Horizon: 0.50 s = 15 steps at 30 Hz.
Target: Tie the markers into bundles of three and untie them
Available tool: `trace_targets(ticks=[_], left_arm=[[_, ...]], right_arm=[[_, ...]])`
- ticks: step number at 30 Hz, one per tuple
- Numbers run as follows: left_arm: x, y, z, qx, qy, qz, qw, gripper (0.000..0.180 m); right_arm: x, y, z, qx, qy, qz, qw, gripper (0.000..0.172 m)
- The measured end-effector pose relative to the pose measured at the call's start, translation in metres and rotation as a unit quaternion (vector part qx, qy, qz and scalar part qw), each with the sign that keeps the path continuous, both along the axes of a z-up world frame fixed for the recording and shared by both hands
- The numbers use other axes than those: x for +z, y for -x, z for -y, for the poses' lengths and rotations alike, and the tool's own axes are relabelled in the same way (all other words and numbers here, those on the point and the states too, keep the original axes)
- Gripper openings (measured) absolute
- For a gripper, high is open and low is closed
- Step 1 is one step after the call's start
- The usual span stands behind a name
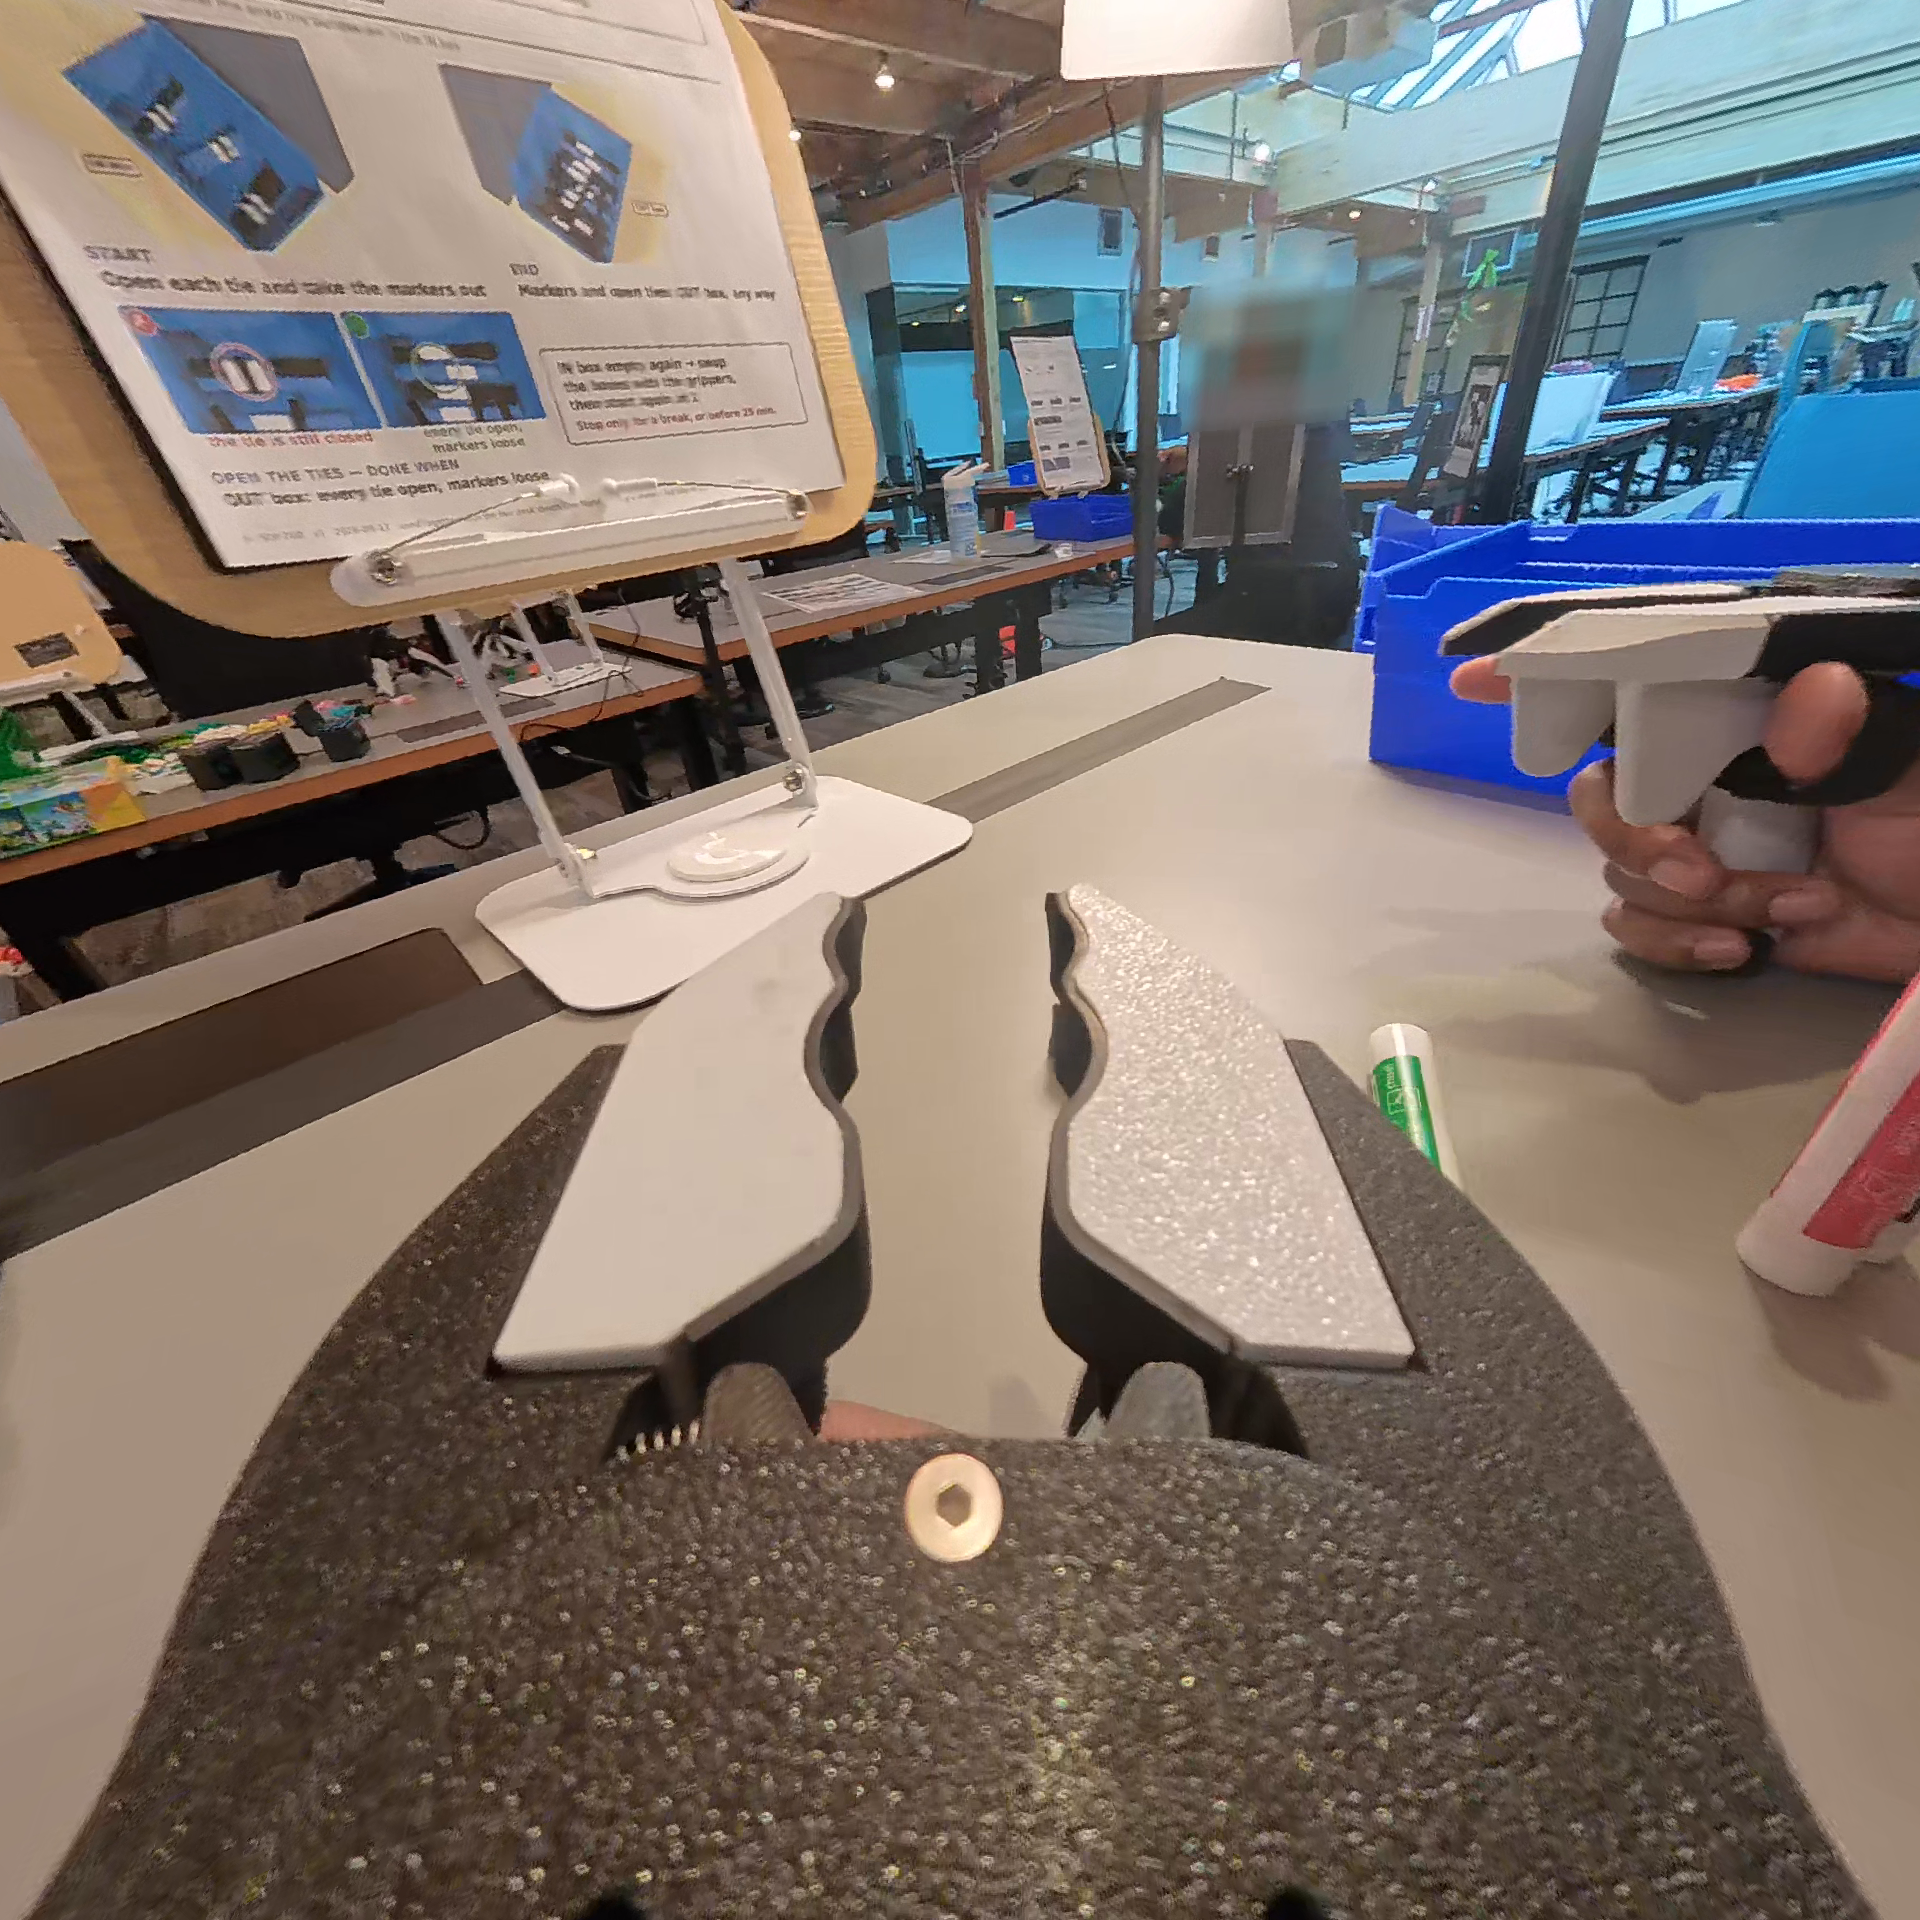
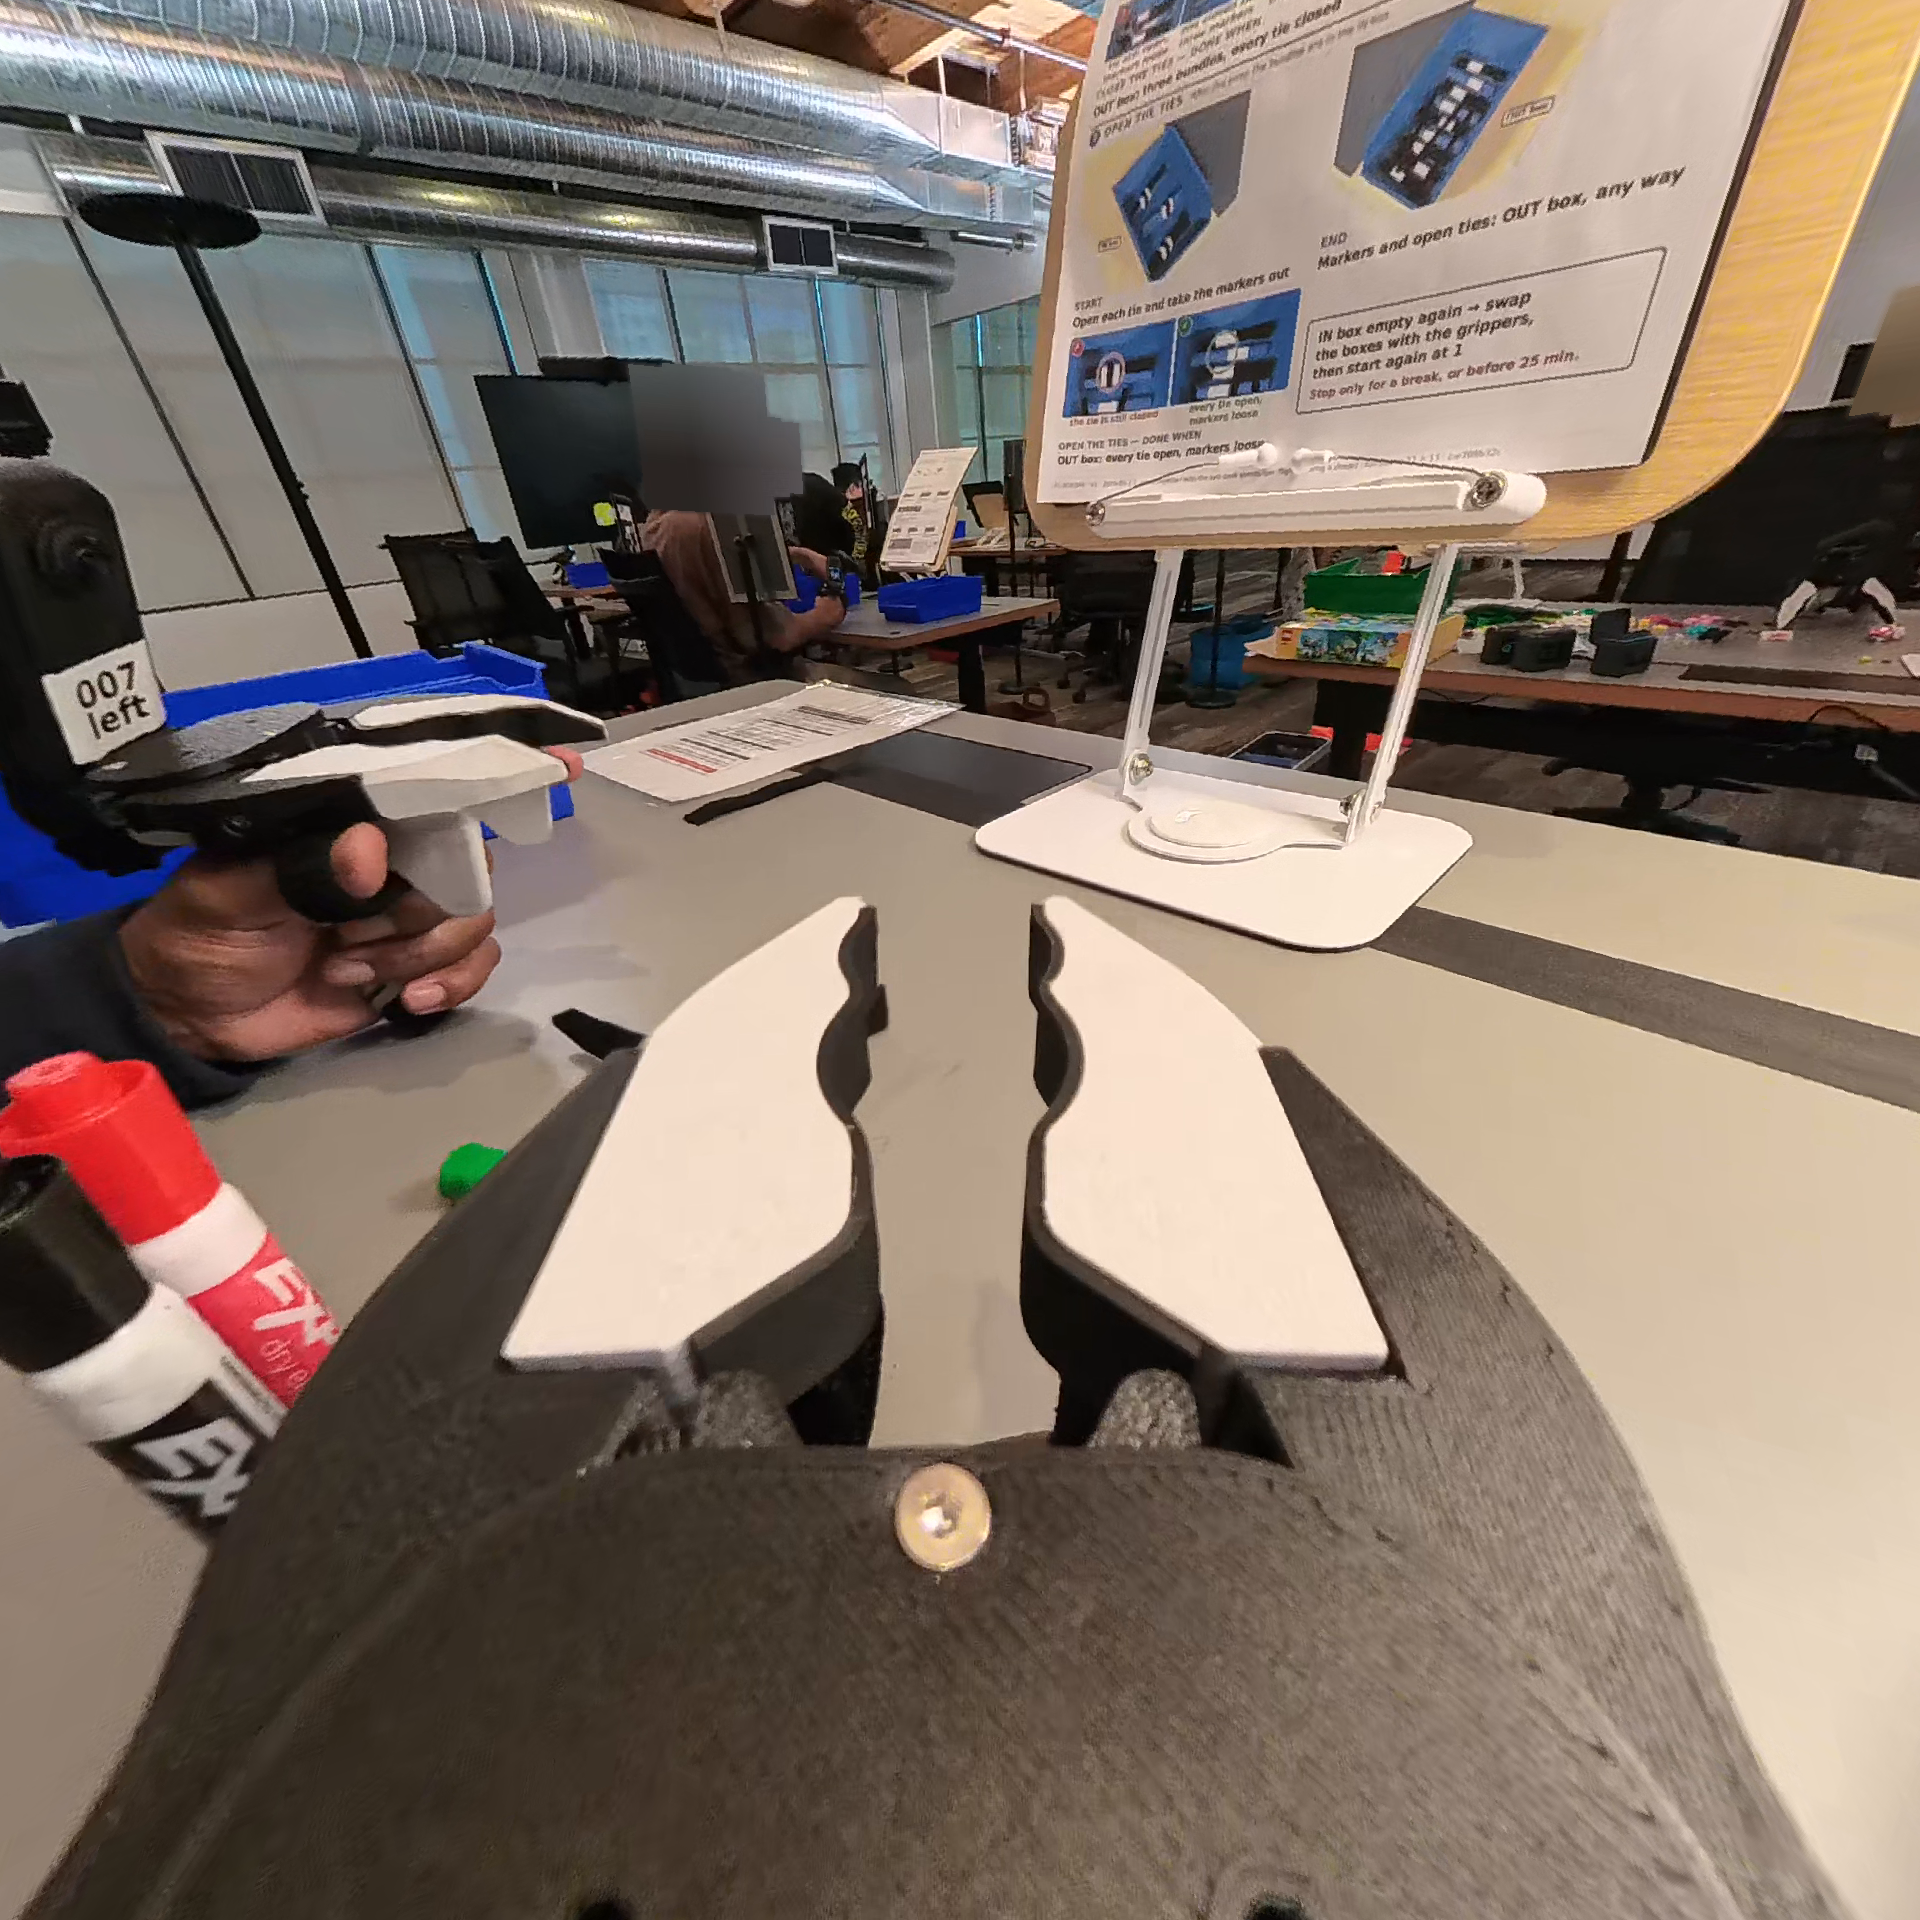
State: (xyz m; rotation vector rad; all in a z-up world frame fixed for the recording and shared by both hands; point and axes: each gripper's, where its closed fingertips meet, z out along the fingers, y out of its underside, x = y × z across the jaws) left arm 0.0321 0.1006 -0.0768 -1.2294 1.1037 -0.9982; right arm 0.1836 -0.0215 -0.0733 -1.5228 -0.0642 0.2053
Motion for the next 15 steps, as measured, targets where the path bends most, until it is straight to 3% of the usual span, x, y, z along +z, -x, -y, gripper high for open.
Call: trace_targets(ticks=[7, 15], left_arm=[[-0.002, 0.014, -0.018, 0.039, -0.013, -0.011, 0.999, 0.035], [-0.003, 0.009, -0.009, 0.003, -0.011, -0.015, 1.0, 0.036]], right_arm=[[-0.003, 0.003, 0.004, 0.004, 0.014, 0.002, 1.0, 0.029], [-0.012, 0.019, 0.002, 0.037, 0.048, 0.011, 0.998, 0.037]])
